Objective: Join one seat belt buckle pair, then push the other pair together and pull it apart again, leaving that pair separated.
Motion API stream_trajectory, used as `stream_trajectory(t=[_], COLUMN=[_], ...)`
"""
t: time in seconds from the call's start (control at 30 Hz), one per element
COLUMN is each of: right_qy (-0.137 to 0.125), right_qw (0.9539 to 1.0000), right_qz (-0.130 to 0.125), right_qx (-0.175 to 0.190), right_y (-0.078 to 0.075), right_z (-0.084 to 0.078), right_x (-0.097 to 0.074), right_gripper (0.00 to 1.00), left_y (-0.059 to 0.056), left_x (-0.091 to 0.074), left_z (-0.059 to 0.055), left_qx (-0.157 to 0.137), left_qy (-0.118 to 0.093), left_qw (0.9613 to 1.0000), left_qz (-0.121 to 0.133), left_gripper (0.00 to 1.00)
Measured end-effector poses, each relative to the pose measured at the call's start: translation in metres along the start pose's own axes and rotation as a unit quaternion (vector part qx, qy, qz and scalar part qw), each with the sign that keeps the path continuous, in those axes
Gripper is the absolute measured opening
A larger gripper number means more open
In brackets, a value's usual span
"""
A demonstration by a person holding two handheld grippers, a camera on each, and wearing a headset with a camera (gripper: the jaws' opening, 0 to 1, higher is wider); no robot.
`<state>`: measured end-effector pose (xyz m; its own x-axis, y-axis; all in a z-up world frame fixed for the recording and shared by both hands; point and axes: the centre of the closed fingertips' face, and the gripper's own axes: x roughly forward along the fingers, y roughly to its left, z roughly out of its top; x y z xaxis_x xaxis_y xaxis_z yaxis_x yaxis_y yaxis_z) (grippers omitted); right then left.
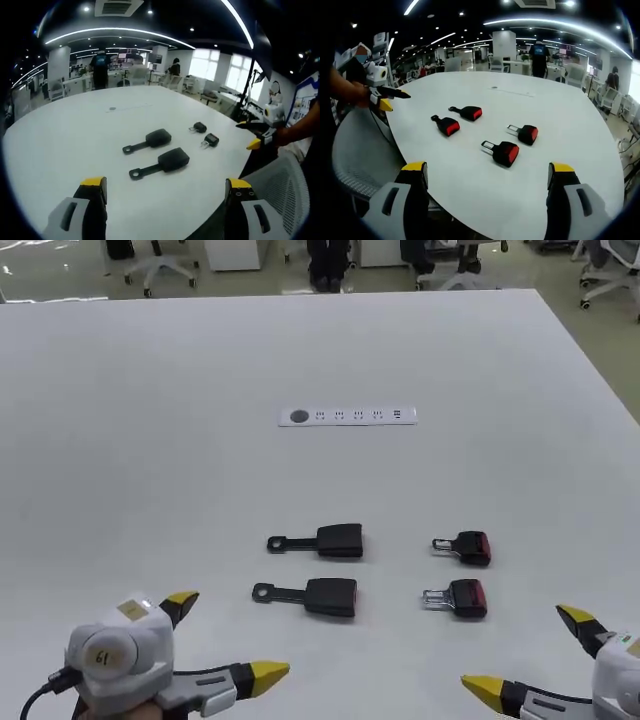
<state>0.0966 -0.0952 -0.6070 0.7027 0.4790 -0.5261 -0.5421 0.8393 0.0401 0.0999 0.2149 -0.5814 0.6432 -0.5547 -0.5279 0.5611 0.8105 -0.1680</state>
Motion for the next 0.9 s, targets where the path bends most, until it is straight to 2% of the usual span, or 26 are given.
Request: stream_trajectory(t=[0.5,0.9], right_qy=[-0.006,-0.007], right_qw=[1.0000,1.0000], right_qz=[-0.003,-0.002], right_qx=[0.002,0.000], right_y=[-0.0020,-0.0014], right_z=[0.0031,0.0043], right_x=[0.0000,0.0000], right_gripper=[0.99,0.99], left_y=[0.0006,-0.0013], left_x=[0.0009,-0.0014], left_z=[-0.0020,0.0018], left_qx=[-0.004,-0.002], left_qy=[0.003,0.001], left_qw=[1.0000,1.0000], left_qz=[-0.003,-0.002], left_gripper=[1.00,1.00])
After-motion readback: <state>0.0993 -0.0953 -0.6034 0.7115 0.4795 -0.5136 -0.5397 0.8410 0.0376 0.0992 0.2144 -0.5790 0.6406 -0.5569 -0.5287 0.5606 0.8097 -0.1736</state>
